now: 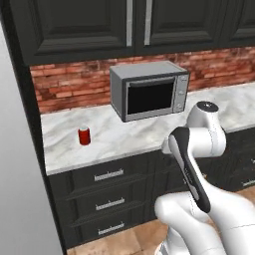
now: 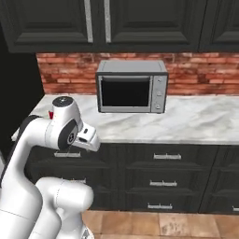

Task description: Four empty soda cans are scattered around the kitchen. Gather all the cans and cluster them next to the stove for recycling.

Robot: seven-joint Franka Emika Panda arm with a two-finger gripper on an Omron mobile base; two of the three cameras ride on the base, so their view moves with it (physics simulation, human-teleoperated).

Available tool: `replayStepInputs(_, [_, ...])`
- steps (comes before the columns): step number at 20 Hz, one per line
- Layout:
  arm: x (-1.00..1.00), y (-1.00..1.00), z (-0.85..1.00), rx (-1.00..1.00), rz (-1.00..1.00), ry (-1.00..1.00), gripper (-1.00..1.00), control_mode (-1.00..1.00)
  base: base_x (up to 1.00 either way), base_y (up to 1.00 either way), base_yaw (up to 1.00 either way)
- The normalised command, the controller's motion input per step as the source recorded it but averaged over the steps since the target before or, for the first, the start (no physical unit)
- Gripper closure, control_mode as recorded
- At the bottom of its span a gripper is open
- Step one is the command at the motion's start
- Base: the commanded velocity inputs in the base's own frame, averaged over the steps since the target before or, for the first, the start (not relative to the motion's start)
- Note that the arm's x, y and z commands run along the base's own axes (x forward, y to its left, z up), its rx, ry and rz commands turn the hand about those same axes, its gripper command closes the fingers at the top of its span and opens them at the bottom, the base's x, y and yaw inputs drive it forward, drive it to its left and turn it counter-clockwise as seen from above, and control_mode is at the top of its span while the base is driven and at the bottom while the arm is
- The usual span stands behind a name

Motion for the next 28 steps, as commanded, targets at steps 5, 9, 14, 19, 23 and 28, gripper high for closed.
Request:
replayStepInputs(5, [0.0, 0.0, 0.0, 0.0, 0.0, 0.0, -1.0, 1.0, 0.7, 0.0, 0.05])
replayStepInputs(9, [0.0, 0.0, 0.0, 0.0, 0.0, 0.0, -1.0, 1.0, 0.25, 0.0, 0.08])
replayStepInputs(14, [0.0, 0.0, 0.0, 0.0, 0.0, 0.0, -1.0, 1.0, 0.33, 0.0, 0.14])
replayStepInputs(19, [0.0, 0.0, 0.0, 0.0, 0.0, 0.0, -1.0, 1.0, 0.42, 0.01, 0.3])
replayStepInputs(23, [0.0, 0.0, 0.0, 0.0, 0.0, 0.0, -1.0, 1.0, 0.2, 0.0, 0.1])
replayStepInputs(28, [0.0, 0.0, 0.0, 0.0, 0.0, 0.0, -1.0, 1.0, 0.13, 0.06, 0.04])
